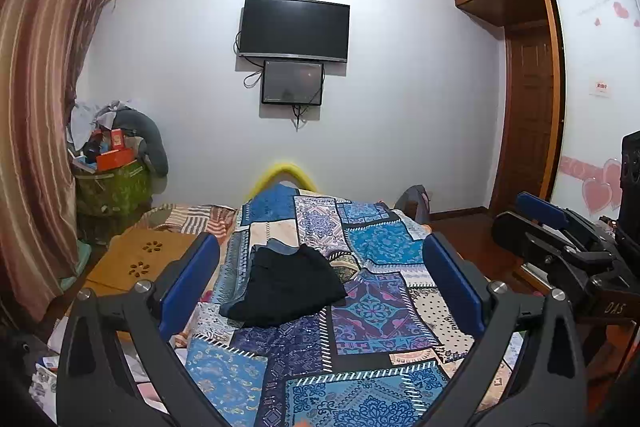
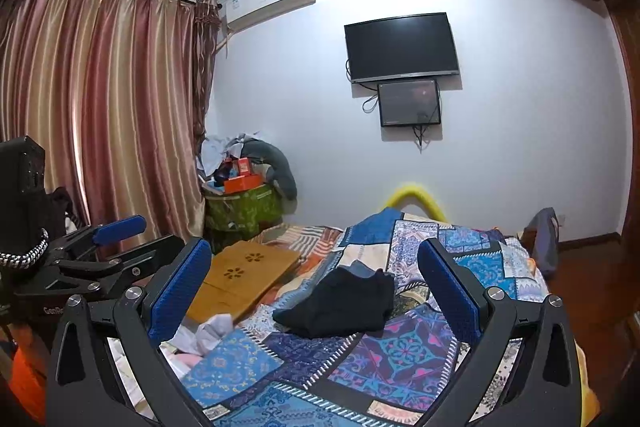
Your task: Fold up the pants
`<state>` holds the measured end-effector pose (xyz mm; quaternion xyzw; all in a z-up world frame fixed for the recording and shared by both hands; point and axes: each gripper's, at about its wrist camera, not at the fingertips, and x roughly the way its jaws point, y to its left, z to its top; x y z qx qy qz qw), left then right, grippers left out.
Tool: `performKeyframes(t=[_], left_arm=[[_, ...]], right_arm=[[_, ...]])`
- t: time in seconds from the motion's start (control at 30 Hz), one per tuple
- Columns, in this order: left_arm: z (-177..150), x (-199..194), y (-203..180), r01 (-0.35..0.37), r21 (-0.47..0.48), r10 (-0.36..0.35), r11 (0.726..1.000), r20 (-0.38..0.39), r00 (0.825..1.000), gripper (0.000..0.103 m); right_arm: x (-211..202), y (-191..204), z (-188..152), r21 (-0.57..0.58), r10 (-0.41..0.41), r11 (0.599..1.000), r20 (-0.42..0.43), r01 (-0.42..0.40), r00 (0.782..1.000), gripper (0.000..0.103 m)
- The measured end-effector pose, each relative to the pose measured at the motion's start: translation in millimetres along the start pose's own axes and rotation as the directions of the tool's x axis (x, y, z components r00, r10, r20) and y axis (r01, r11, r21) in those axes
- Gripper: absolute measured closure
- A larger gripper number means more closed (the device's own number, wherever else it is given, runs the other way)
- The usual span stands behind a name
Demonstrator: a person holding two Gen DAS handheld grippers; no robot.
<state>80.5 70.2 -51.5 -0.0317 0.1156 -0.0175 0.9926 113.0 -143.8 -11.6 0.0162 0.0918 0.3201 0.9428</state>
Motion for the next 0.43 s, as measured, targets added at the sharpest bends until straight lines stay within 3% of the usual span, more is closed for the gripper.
performKeyframes(t=[0.43], left_arm=[[-1.6,-0.9,-4.9,0.011,0.025,-0.011,1.000,-0.005,1.000,0.001]], right_arm=[[1.5,0.5,0.5,-0.004,0.001,1.000,-0.004,-0.001,1.000,0.000]])
